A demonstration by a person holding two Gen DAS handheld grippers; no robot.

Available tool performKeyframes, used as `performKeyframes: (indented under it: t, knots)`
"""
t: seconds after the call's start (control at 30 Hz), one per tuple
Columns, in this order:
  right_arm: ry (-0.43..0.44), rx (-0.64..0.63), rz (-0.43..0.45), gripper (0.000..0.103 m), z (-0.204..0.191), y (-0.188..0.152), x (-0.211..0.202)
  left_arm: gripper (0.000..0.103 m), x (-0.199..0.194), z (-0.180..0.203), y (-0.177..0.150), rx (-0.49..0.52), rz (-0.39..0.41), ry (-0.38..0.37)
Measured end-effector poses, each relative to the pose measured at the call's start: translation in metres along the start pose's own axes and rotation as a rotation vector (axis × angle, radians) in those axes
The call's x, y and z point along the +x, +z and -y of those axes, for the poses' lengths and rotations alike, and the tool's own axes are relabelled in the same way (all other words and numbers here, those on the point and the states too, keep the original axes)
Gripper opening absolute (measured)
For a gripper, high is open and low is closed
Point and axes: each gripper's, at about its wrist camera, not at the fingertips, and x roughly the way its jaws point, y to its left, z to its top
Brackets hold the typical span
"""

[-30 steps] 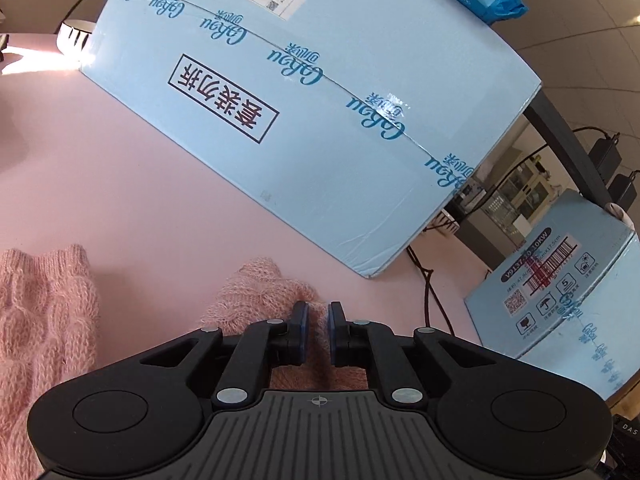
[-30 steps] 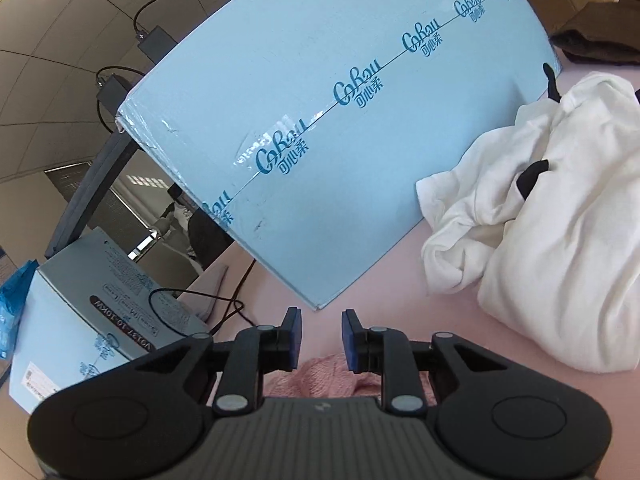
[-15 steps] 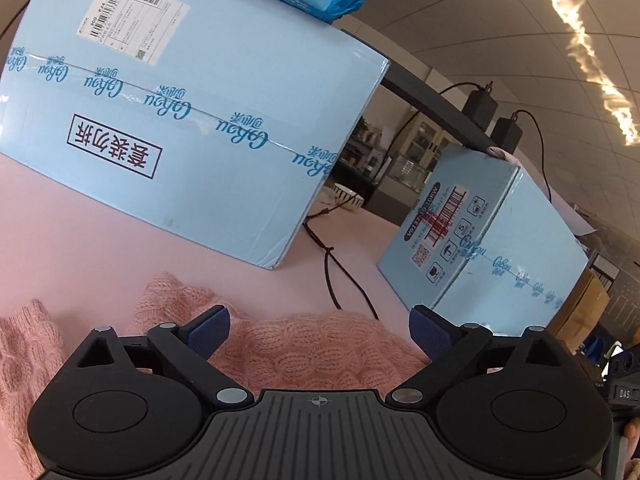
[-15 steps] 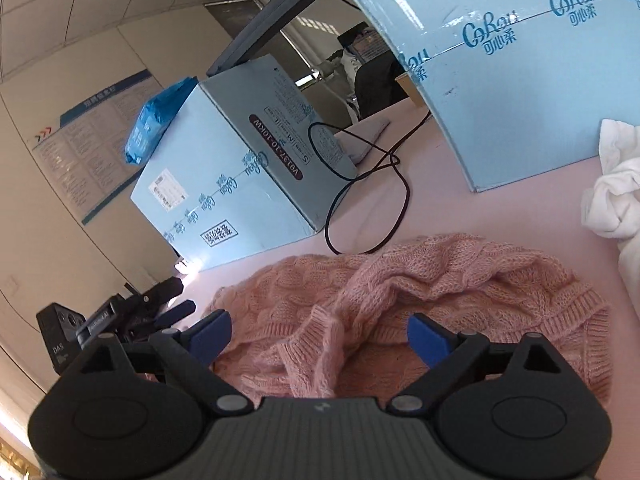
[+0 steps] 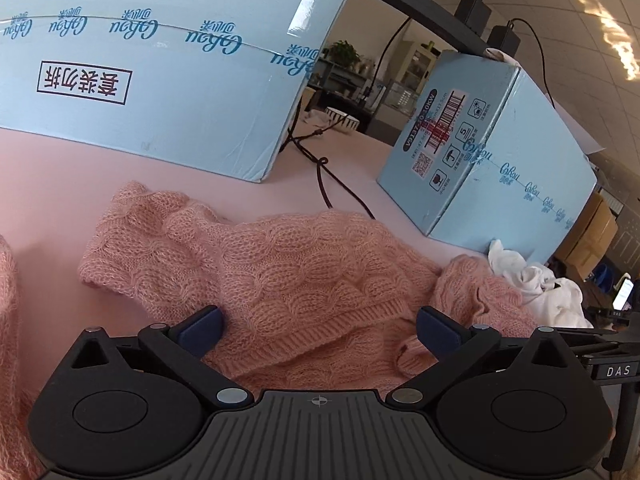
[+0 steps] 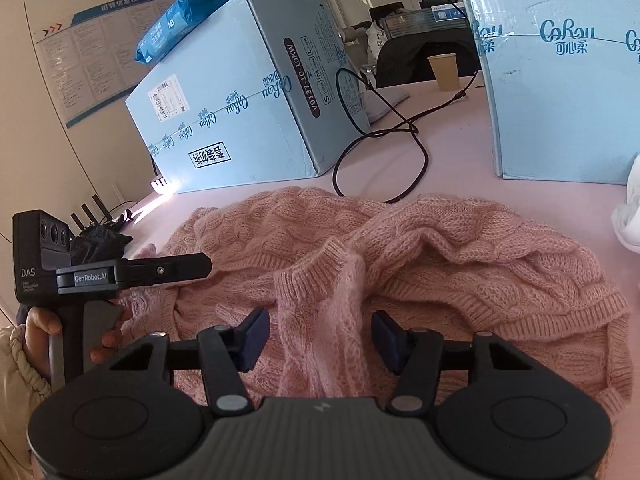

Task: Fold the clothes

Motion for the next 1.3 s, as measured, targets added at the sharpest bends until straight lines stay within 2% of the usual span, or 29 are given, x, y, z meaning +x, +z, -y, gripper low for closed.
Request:
performKeyframes:
  t: [0.03, 0.1, 0.2, 0.27, 0.37, 0.57, 0.7, 0.9, 1.17, 1.3]
  knots:
    - [-0.009, -0.008, 0.008, 0.028, -0.001, 0.0, 0.0, 0.103, -0.001, -0.003, 0.001, -0.016, 0.002, -0.01]
    - [-0.026, -0.03, 0.023, 0.011, -0.004, 0.0, -0.002, 0.103, -0.001, -0.006, 0.001, -0.028, 0.004, -0.018]
    - [-0.037, -0.07, 0.064, 0.009, -0.01, 0.001, -0.005, 0.103, 0.0, -0.006, 0.001, -0.026, 0.005, -0.017]
    - [-0.038, -0.097, 0.108, 0.009, -0.015, 0.002, -0.012, 0.103, 0.0, -0.006, 0.001, -0.022, 0.004, -0.015]
    - [0.007, -0.111, 0.162, 0.009, -0.019, -0.002, -0.037, 0.103, 0.0, -0.007, 0.001, -0.03, 0.005, -0.019]
    - [0.155, -0.193, 0.209, 0.009, -0.038, -0.042, -0.098, 0.103, 0.001, -0.005, 0.002, -0.02, 0.003, -0.012]
    - [0.178, -0.245, 0.149, 0.009, -0.049, -0.073, -0.126, 0.103, 0.001, -0.005, 0.003, -0.023, 0.003, -0.013]
    - [0.131, -0.264, 0.03, 0.01, -0.069, -0.108, -0.142, 0.103, 0.001, -0.005, 0.003, -0.02, 0.002, -0.009]
    - [0.103, -0.247, 0.012, 0.01, -0.085, -0.131, -0.158, 0.103, 0.001, -0.003, 0.002, -0.017, 0.001, -0.005]
    - [0.084, -0.256, -0.018, 0.017, -0.089, -0.139, -0.162, 0.103, 0.002, -0.002, 0.001, -0.013, 0.001, -0.003]
